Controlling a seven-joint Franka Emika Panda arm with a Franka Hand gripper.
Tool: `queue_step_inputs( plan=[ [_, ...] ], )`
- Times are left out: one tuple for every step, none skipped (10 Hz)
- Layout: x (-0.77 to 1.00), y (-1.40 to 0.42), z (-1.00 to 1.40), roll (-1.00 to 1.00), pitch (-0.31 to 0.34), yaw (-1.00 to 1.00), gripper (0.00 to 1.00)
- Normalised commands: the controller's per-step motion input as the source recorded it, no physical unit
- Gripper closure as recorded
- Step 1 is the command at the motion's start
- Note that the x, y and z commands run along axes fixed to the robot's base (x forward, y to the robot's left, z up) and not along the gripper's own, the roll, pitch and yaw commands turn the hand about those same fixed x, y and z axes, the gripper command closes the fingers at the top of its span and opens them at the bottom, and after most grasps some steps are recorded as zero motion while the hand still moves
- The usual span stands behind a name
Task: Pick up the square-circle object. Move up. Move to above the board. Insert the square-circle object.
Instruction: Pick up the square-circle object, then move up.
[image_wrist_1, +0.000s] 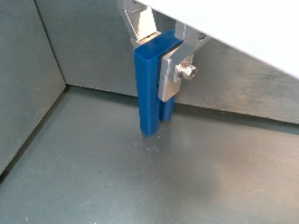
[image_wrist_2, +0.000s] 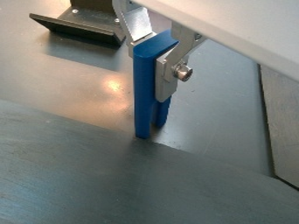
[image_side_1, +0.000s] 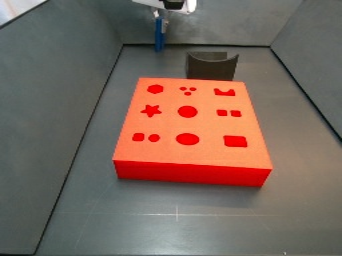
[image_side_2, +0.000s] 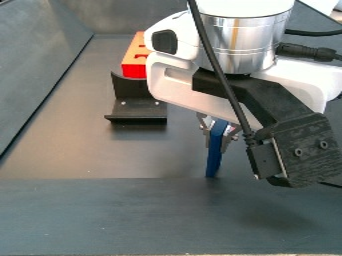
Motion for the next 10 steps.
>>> queue_step_inputs(
  plan=[
    [0.0,0.0,0.0,0.0,0.0,0.0,1.0],
    [0.0,0.0,0.0,0.0,0.0,0.0,1.0],
    [0.0,0.0,0.0,0.0,0.0,0.0,1.0],
    [0.0,0.0,0.0,0.0,0.0,0.0,1.0],
    [0.0,0.0,0.0,0.0,0.0,0.0,1.0],
    [0.0,0.0,0.0,0.0,0.0,0.0,1.0],
    [0.0,0.0,0.0,0.0,0.0,0.0,1.0],
    [0.0,0.0,0.0,0.0,0.0,0.0,1.0],
    [0.0,0.0,0.0,0.0,0.0,0.0,1.0],
    [0.0,0.0,0.83,0.0,0.0,0.0,1.0]
  ],
)
